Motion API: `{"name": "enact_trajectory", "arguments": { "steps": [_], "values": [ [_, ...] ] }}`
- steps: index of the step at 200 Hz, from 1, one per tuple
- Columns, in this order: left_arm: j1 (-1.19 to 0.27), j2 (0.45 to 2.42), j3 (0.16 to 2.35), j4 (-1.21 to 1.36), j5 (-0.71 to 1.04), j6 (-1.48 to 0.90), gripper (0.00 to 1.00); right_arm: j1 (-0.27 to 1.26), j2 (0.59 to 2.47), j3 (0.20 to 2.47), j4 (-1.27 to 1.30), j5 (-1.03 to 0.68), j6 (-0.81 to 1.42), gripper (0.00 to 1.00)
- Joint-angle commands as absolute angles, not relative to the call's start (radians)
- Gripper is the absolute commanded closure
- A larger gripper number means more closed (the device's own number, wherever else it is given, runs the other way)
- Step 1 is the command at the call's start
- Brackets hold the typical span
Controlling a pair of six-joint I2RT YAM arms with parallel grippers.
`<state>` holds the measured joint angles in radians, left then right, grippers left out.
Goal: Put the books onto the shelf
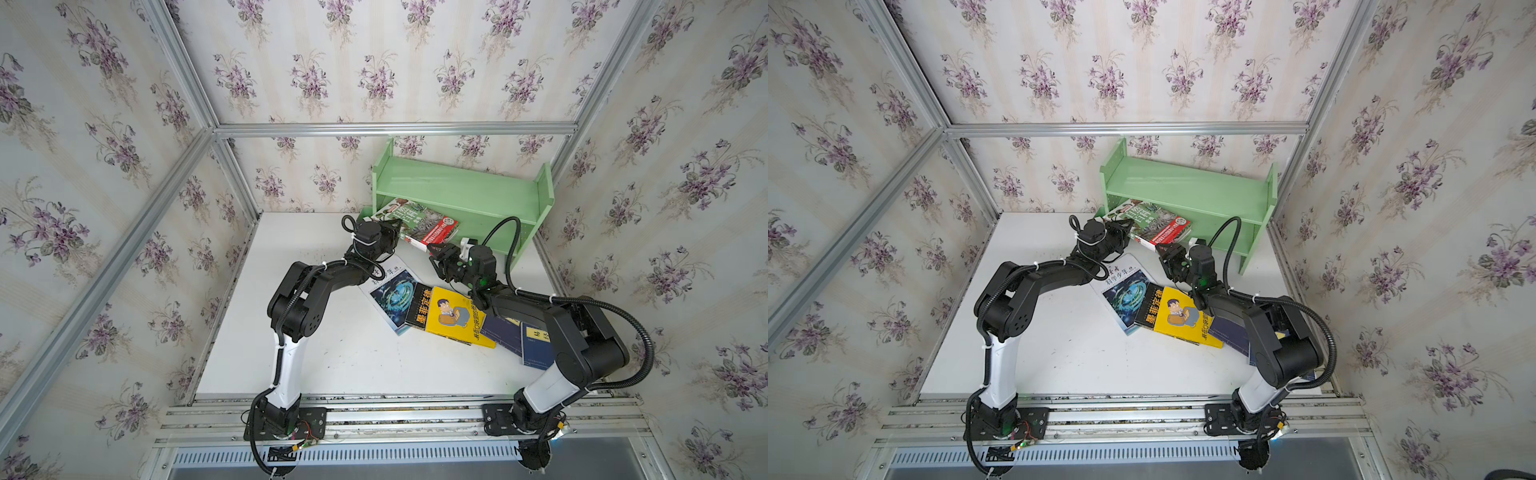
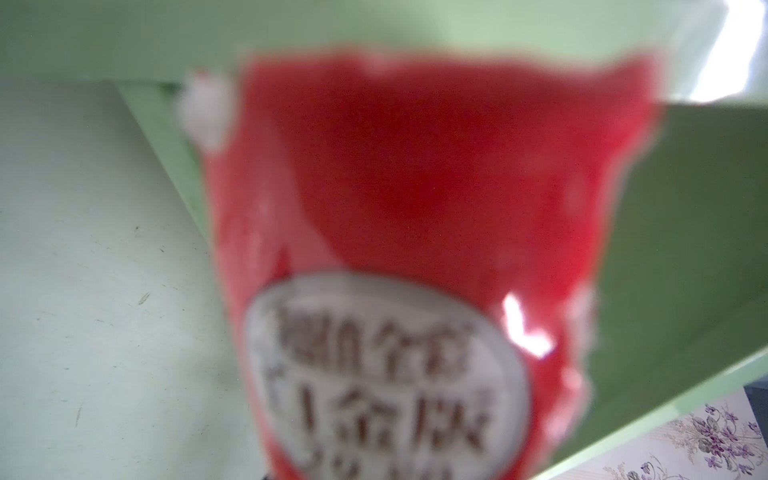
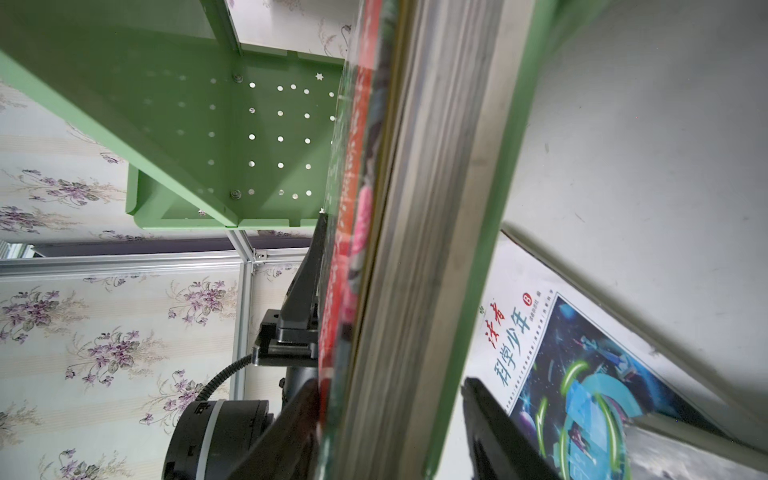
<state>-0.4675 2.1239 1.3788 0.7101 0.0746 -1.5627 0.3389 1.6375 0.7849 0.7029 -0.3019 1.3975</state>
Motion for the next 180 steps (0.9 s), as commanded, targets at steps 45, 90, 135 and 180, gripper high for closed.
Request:
{"name": "enact_trajectory", "arguments": {
  "steps": [45,90,135,180],
  "values": [
    [-0.477,2.082,1.384,0.8,0.058,-1.615,0.86,0.29,1.775,0.781,0.984,-0.268,1.476,0.74],
    [-0.476,2.031,1.372,0.67,0.129,-1.571,0.47,0.223,1.864,0.796,1.102,-0.378,1.469,0.83],
    [-0.433,1.945,1.273,0.568,0.302,-1.53,0.04,0.218,1.968,0.802,1.298,-0.37,1.521,0.85],
    [-0.371,1.908,1.239,0.443,0.428,-1.45,0.01,0.215,1.961,0.798,1.285,-0.361,1.496,0.86]
  ]
}}
